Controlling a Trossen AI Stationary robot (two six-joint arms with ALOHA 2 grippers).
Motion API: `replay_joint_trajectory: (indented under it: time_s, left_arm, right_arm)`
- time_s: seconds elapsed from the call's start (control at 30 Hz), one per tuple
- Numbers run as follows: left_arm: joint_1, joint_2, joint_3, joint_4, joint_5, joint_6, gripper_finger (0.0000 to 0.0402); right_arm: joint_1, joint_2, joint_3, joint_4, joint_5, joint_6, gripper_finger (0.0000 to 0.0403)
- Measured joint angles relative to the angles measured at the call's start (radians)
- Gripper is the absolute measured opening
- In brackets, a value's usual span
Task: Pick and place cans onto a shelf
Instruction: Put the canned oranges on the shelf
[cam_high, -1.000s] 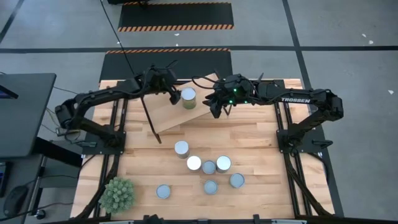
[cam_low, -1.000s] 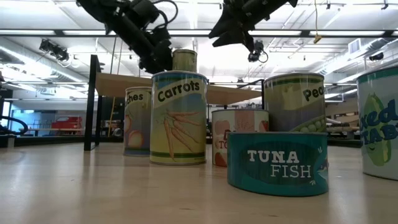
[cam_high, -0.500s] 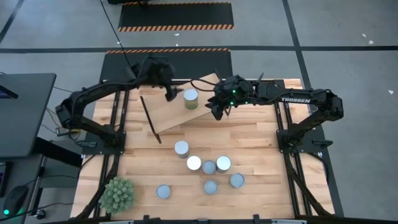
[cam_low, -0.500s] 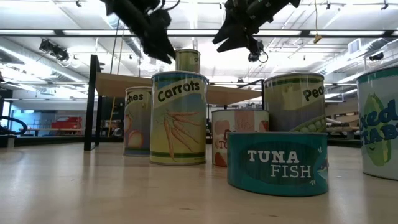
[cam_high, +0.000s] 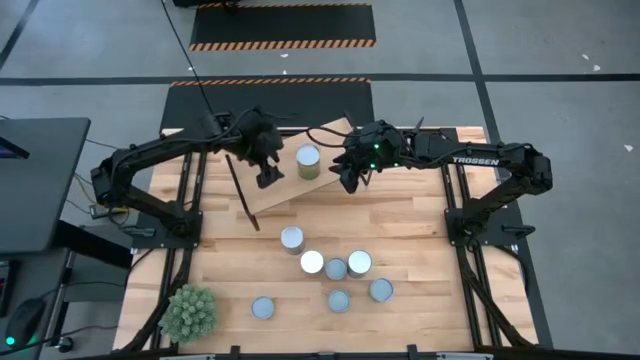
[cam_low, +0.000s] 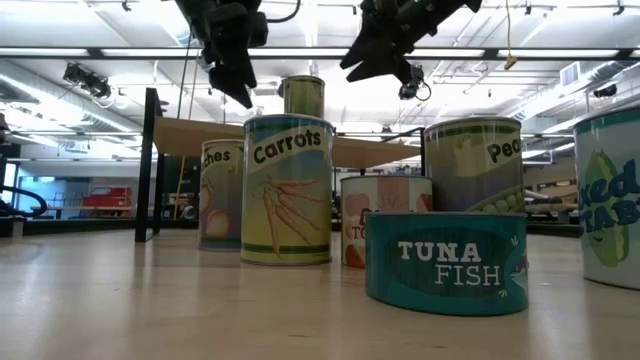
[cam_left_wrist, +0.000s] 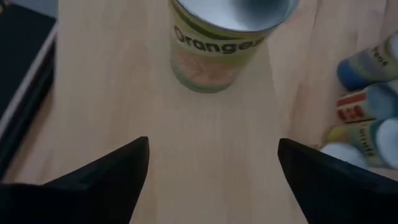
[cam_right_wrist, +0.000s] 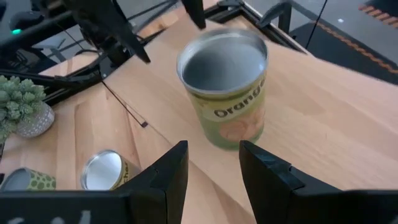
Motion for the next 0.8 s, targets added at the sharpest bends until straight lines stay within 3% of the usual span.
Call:
replay_joint_trajectory:
  time_s: [0.47,0.8]
  left_arm:
    - [-0.091,0.039,-0.002,0.009,-0.019,-0.159,0.0347]
    - [-0.09,0.05,-0.003,0.066,-0.176,-0.166,0.0347]
  right_arm:
    - [-0.042,0.053,-0.001,0.012,-0.025,-0.044,0.0151]
    - [-0.06,0.053,-0.001,0.012,-0.023,-0.058,0.0151]
